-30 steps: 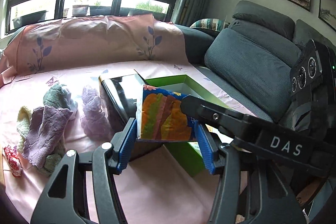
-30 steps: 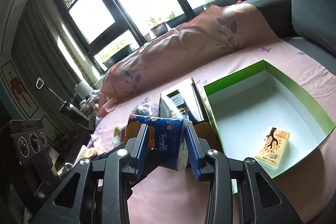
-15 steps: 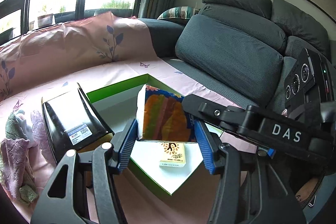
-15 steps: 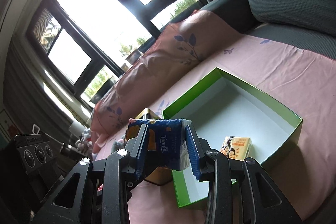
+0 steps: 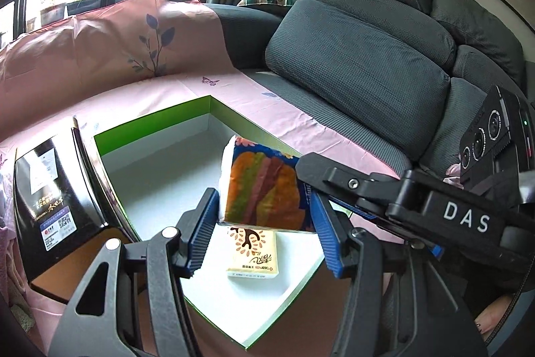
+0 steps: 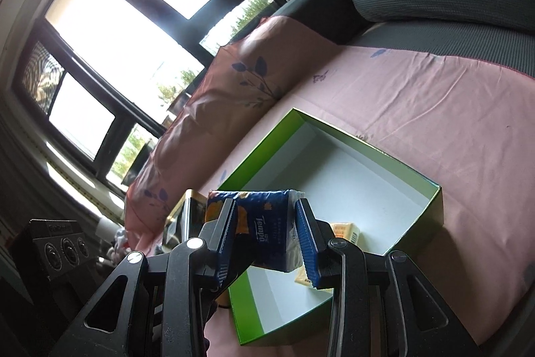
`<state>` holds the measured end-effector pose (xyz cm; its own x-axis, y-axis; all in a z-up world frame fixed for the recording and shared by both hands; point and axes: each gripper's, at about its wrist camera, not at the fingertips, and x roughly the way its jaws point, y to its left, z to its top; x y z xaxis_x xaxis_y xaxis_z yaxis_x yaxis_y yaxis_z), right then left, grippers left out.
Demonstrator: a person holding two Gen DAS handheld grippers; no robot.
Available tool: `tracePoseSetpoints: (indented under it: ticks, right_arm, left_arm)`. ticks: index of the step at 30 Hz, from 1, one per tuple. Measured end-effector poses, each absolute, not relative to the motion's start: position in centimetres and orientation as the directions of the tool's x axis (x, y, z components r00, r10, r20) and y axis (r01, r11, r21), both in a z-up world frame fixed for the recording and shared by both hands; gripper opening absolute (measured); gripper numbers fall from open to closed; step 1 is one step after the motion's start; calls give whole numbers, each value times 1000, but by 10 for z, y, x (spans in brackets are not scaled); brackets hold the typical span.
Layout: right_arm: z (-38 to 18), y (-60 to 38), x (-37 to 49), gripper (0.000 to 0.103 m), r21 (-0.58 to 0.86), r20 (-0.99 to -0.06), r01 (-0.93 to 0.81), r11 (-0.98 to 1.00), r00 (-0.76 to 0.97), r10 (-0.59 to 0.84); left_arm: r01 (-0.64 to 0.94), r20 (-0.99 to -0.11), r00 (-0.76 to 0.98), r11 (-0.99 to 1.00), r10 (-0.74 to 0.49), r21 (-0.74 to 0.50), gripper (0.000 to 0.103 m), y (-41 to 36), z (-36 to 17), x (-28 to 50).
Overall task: Organize soft objects
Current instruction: 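Carry the blue Tempo pack with the right gripper over the green box, then release the blue Tempo pack into the green box and withdraw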
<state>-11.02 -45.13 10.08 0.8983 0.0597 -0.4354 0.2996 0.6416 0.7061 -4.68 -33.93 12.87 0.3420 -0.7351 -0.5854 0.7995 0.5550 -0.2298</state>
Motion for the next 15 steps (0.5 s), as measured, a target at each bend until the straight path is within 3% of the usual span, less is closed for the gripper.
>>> tracePoseSetpoints:
  ticks: [13,15]
  right_arm:
    - [92,-459,-109,38,685,-501,401,608,866,-7]
    - [96,-458,-112,46,678,-487,399,617,873,-30]
  left_arm:
    - [794,-610,320,557,-725,-244,56,-344,119,-46]
    - [793,-604,336,563,-723,-233,58,-337,124,-49]
